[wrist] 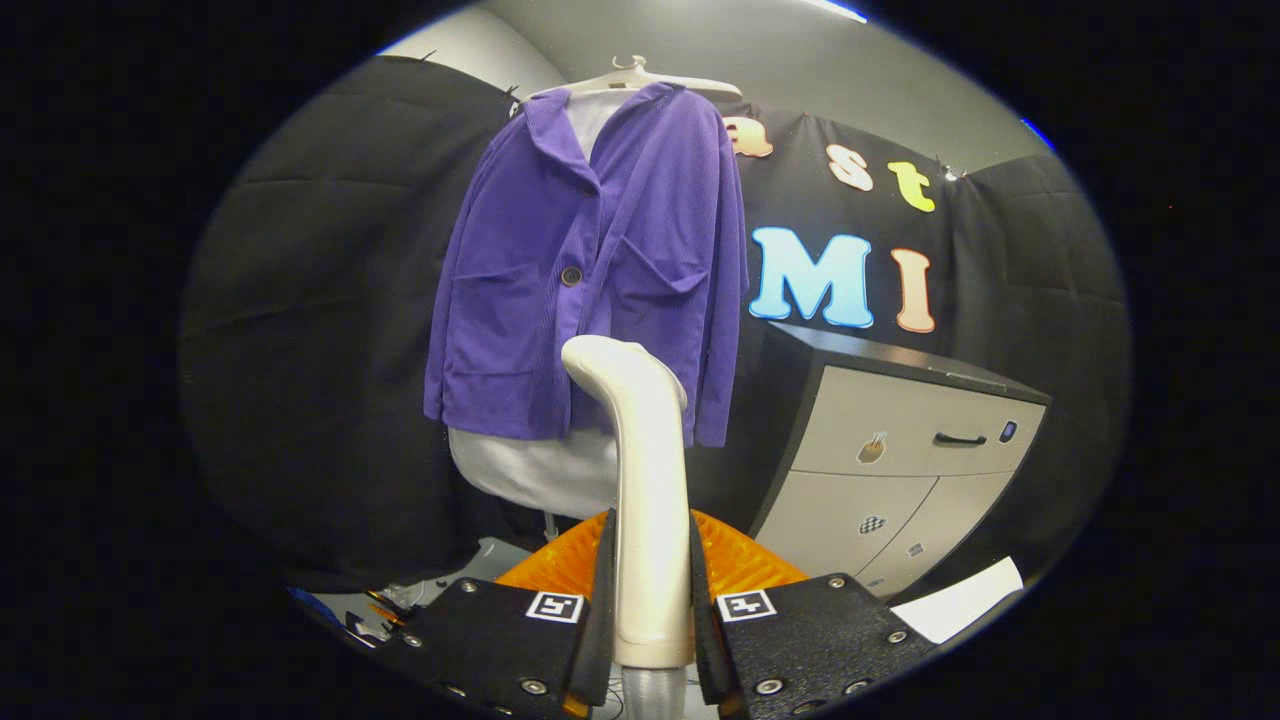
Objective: Iron the clothes twice with a garment steamer, once on the left side and once on the right side.
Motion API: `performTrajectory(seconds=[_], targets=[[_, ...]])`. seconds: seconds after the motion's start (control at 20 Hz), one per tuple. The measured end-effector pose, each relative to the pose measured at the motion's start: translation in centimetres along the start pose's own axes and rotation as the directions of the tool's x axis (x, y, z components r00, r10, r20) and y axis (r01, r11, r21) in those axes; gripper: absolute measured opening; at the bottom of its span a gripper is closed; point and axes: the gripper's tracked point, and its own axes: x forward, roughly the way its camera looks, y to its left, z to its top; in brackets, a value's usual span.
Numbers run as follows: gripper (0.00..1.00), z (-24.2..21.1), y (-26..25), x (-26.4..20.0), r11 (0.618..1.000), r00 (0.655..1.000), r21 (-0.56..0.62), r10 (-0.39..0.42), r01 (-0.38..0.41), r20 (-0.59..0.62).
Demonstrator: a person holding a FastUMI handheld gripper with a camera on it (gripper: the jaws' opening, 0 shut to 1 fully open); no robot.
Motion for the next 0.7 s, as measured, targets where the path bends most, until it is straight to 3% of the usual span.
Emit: performTrajectory(seconds=[0.3,0.7], targets=[[0.34,6.5,-0.3,-1.8,1.000,0.992,0.030,0.001,-0.005,0.128],[0.34,17.4,0.8,-2.7,0.999,0.945,0.030,0.015,-0.026,0.327]])
